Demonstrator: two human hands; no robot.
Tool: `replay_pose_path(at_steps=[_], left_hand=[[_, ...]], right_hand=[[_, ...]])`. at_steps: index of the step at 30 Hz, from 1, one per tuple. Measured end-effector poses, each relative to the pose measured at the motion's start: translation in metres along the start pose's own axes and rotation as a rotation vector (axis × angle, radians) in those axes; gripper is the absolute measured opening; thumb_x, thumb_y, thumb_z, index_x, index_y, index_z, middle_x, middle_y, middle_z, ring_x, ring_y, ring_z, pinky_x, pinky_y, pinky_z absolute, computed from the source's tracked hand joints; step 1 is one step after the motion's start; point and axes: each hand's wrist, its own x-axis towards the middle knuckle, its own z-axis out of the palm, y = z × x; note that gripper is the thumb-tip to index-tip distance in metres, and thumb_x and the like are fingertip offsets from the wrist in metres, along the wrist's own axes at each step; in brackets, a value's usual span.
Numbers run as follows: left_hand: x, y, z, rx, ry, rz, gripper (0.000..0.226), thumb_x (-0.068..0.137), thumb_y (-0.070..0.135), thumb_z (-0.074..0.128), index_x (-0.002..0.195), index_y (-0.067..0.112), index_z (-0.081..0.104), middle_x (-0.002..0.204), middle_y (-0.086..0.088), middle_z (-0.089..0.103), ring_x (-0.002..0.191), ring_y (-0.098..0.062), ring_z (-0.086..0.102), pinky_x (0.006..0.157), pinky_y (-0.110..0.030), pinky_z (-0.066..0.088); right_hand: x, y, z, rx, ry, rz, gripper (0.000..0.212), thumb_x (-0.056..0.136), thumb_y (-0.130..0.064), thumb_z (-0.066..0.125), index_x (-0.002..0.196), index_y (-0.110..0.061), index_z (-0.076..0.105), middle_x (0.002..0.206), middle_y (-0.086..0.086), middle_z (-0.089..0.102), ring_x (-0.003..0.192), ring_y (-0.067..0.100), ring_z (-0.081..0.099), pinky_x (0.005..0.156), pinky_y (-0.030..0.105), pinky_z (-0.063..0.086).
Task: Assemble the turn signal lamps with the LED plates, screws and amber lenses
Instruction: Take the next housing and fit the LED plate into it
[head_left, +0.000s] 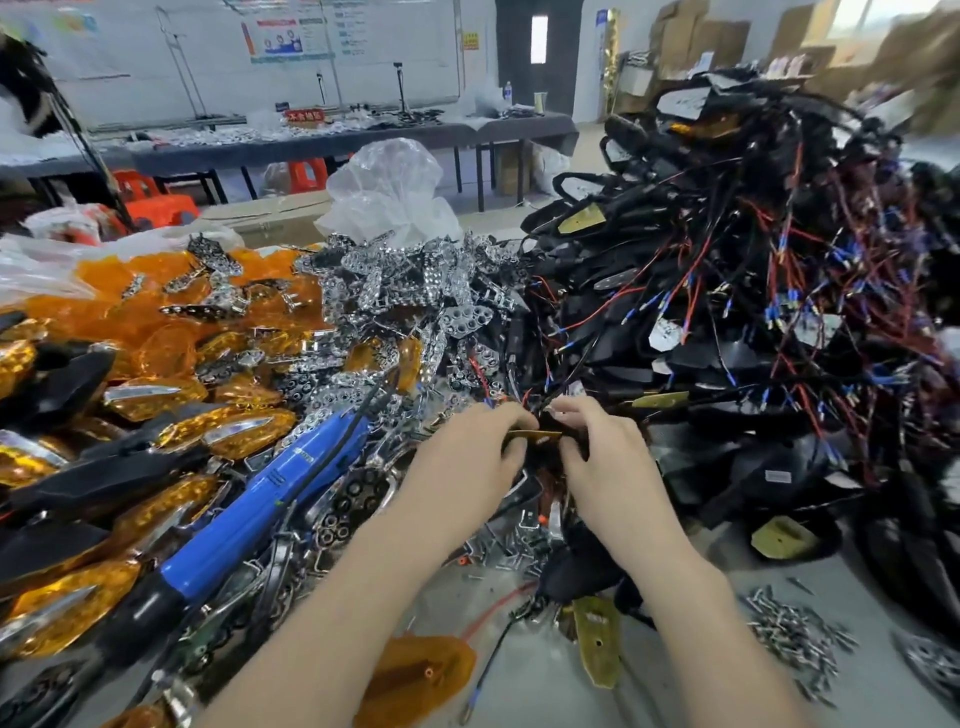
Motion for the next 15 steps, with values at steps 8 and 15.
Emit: replay_pose_path(at_steps=[8, 15], left_hand=[[-0.004, -0.006, -0.036, -0.081, 0.222, 0.066, 0.025, 0.102, 0.018, 0.054, 0.110, 0.035, 0.072, 0.096, 0.016, 0.055, 0.069, 0.004, 0.052, 0.069, -0.010, 0.040], [-0.030, -0.012, -0.096, -0.241, 0.290, 0.024, 0.041, 0.100, 0.014, 0.056, 0.089, 0.053, 0.060, 0.104, 0.018, 0.062, 0.072, -0.010, 0.068, 0.064, -0.024, 0.054]], right_hand=[[-0.002, -0.010, -0.004, 0.158, 0.052, -0.074, 0.033, 0.107, -0.021, 0.049, 0.136, -0.033, 0.055, 0.112, -0.021, 0.065, 0.102, 0.006, 0.059, 0.086, 0.029, 0.045], [-0.007, -0.028, -0.007, -0.060, -0.007, -0.262, 0.038, 0.106, -0.037, 0.045, 0.141, -0.025, 0.055, 0.125, -0.011, 0.062, 0.117, -0.005, 0.037, 0.122, 0.025, 0.016]])
